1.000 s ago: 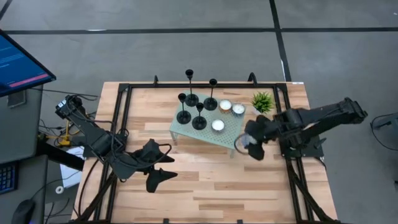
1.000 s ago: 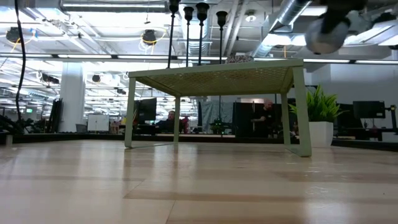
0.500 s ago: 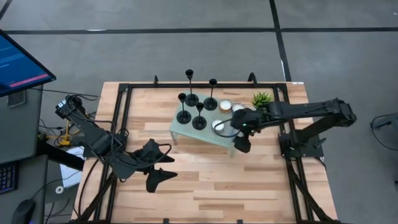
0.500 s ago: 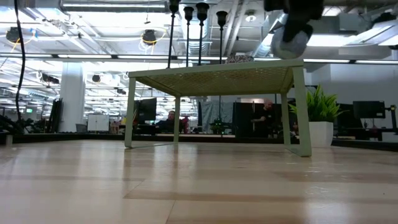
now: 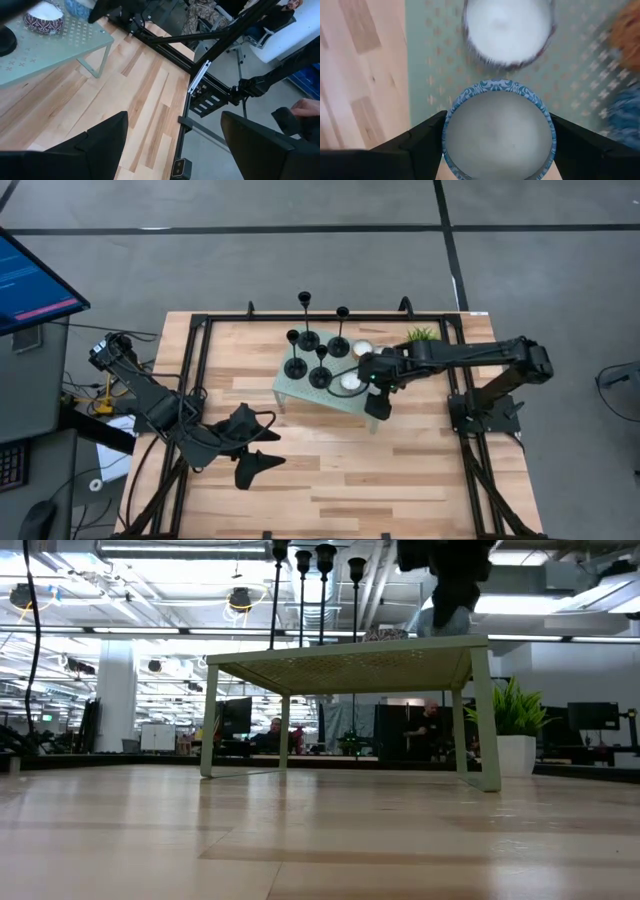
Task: Pick & Place candle stick holders
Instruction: Put the light blue scented candle on the shelf
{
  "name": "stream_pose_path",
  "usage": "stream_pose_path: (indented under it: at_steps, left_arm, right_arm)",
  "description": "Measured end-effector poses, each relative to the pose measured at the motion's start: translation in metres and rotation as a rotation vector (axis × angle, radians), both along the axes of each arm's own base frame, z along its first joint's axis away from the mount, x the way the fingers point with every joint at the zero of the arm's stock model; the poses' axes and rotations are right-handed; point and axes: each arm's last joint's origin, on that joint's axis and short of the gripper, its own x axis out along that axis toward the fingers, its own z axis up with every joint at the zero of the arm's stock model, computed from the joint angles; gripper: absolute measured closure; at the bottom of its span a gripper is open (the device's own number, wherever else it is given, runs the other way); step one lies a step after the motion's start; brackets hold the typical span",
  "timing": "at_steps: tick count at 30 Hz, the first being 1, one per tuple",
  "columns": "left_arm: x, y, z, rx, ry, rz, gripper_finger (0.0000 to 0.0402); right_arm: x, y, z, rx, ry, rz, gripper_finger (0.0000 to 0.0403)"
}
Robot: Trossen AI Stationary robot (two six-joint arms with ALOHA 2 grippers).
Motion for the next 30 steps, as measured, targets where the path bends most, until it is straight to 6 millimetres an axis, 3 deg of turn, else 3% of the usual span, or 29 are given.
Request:
stream_pose_path:
  at_steps: [7,30]
  left_arm:
    - [0.0000,0.0000,0.0000,0.000,0.000,0.000,0.0082]
    - [0.0000,0.0000,0.0000,0.000,0.000,0.000,0.0082]
  right_arm:
    - [-0.0005,-0.0100,0.0037,-0.002,-0.002,-0.034,0.0108]
    - [-0.0010,-0.0042,0.0034,-0.024,0.003,-0.041,0.0108]
